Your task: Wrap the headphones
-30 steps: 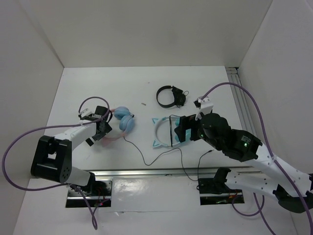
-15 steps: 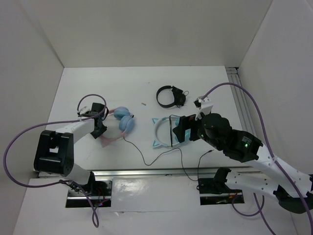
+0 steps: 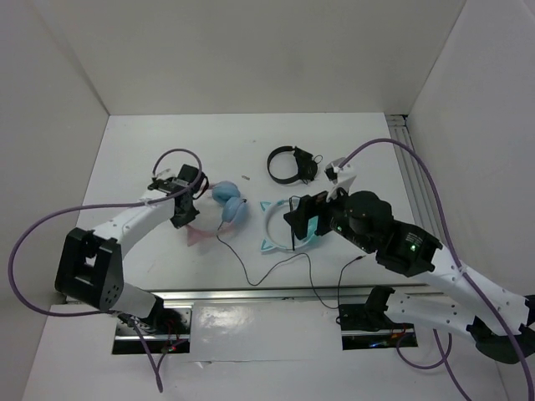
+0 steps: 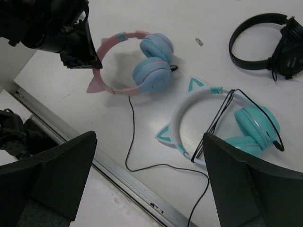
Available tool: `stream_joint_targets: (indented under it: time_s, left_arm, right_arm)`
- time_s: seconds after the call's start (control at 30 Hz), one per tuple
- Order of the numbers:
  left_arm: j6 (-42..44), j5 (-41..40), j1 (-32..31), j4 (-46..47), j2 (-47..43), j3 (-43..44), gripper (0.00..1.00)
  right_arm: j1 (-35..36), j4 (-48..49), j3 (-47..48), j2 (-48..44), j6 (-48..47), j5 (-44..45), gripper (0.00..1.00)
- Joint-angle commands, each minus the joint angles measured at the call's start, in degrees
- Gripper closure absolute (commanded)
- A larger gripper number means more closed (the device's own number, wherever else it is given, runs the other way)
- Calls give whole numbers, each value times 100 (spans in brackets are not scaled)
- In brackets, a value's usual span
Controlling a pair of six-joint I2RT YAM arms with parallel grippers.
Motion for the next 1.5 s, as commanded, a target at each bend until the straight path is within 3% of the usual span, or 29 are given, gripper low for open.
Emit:
stream_joint_targets:
  time_s: [0.0, 0.1, 0.33, 0.4, 0.57, 0.77, 0.9, 1.33, 1.47]
  left_arm:
    - [-50, -516, -496, -1242, -809, 1006, 100]
    - [283, -842, -559, -2043, -1091, 2131, 100]
    - [2470, -422, -243, -2500, -1322, 4618, 100]
    - [2796, -300, -163, -2720, -1321, 5584, 100]
    - [2728, 272, -111, -2976, -1382, 6368, 100]
    - [2570, 808, -58, -2976, -1488, 6783, 100]
    - [2517, 976, -58, -3038, -1619, 6871, 100]
    - [2517, 1231, -58, -2810, -1856, 6424, 100]
    - [2517, 1284, -58, -2748, -1857, 6370, 100]
  right_arm:
    - [-29, 1196, -165, 142, -541, -358, 0]
    - [-29, 1514, -112, 318, -955, -754, 0]
    - [-29, 2332, -191, 283, -2142, -1335, 0]
    - [-29, 2778, -366, 143, -2396, -1396, 0]
    - [-29, 3483, -569, 431, -2775, -1449, 0]
    - [-510, 4265, -569, 1573, -2671, -1686, 0]
    - [-985, 4722, -508, 2180, -2398, -2597, 4]
    - [-1540, 6592, -946, 2945, -984, -4550, 6]
    - [-1540, 6902, -1009, 3348, -763, -4622, 12]
